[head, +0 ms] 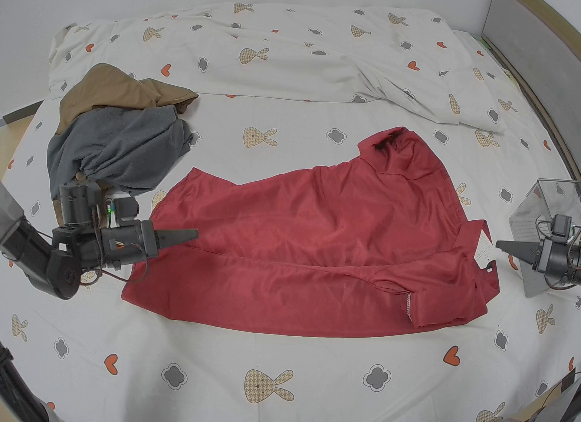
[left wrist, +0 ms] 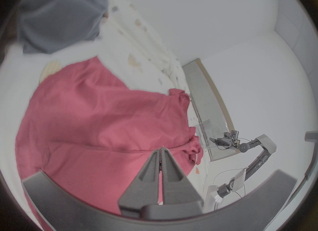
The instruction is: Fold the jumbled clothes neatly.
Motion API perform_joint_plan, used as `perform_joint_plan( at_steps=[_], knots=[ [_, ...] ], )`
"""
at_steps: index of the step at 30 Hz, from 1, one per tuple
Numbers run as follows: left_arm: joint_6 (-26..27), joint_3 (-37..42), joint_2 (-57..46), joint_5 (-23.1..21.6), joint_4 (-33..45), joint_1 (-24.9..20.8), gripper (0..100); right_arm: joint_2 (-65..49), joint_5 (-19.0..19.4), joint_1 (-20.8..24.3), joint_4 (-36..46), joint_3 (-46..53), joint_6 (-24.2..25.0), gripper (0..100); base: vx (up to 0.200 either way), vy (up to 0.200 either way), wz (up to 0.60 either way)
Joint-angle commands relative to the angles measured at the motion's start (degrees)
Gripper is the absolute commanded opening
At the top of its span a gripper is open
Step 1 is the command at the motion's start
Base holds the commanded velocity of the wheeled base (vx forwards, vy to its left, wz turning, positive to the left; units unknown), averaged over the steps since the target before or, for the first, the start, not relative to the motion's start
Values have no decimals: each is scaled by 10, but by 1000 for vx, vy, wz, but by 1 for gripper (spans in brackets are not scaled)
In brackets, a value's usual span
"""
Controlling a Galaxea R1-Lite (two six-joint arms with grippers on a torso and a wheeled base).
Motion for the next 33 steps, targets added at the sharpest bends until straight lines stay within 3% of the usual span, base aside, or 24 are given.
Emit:
perform_joint_plan(
  at_steps=[1, 6, 9, 12, 13, 14, 15, 16, 17, 19, 20, 21, 23, 25, 26, 29, 31, 32, 33],
  knots=[
    [-2, 24, -162, -1, 3, 9, 0, -152, -1, -9, -2, -7, 64, 100, 0, 0, 0],
    [-1, 18, -214, -1, 6, 53, 0, -177, -16, 26, 0, -9, 71, 100, 0, 0, 0],
    [5, 10, -226, 0, 23, 85, 0, -160, -93, 78, 2, -30, 72, 100, 0, 0, 0],
    [34, 10, -217, 33, 25, 93, 0, -114, -196, 132, 2, -68, 70, 100, 0, 0, 0],
    [64, 7, -207, 69, 26, 92, 0, -92, -247, 157, 2, -90, 66, 100, 0, 0, 0],
    [81, 6, -201, 89, 28, 90, 0, -82, -268, 166, 2, -99, 66, 100, 0, 0, 0],
    [120, 2, -187, 142, 34, 85, 0, -66, -314, 188, 2, -121, 61, 100, 0, 0, 0],
    [132, 0, -183, 162, 38, 81, 0, -61, -328, 195, 2, -127, 57, 100, 0, 0, 0],
    [161, -7, -173, 229, 54, 62, 0, -49, -369, 216, 2, -143, 44, 100, 0, 0, 0],
    [166, -26, -158, 316, 86, 31, 0, -38, -431, 244, 2, -152, 26, 100, 0, 0, 0],
    [166, -30, -155, 325, 91, 26, 0, -37, -441, 247, 2, -153, 24, 100, 0, 0, 0],
    [164, -52, -136, 351, 122, 9, 0, -33, -501, 272, 1, -151, 20, 100, 0, 0, 0],
    [158, -73, -113, 347, 149, 3, 0, -35, -546, 292, 0, -140, 24, 100, 0, 0, 0],
    [150, -89, -94, 330, 163, 2, 0, -41, -551, 298, 0, -122, 27, 100, 0, 0, 0],
    [134, -106, -65, 267, 171, 3, 0, -55, -527, 305, -2, -94, 28, 100, 0, 0, 0],
    [116, -127, -21, 137, 171, 21, 0, -80, -472, 303, 0, -70, 29, 100, 0, 0, 0],
    [116, -129, -18, 130, 171, 22, 0, -80, -471, 302, 0, -68, 29, 100, 0, 0, 0],
    [116, -164, 34, 50, 171, 41, 0, -87, -456, 299, 0, -60, 30, 100, 0, 0, 0],
    [117, -180, 55, 41, 170, 43, 0, -94, -456, 299, 0, -55, 30, 100, 0, 0, 0]
  ],
)
